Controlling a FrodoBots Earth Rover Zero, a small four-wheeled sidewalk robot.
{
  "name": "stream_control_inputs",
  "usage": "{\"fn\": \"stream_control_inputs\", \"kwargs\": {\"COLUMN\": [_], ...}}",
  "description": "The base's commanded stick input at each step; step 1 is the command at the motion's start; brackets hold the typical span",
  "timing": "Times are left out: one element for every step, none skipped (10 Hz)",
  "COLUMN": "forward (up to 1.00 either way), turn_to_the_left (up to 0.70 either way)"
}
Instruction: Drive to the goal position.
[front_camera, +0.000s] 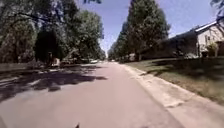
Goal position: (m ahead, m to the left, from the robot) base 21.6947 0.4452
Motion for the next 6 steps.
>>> {"fn": "stream_control_inputs", "kwargs": {"forward": [0.7,0.7,0.7,0.7,0.7,0.7], "turn_to_the_left": [0.0,0.0,0.0,0.0,0.0,0.0]}}
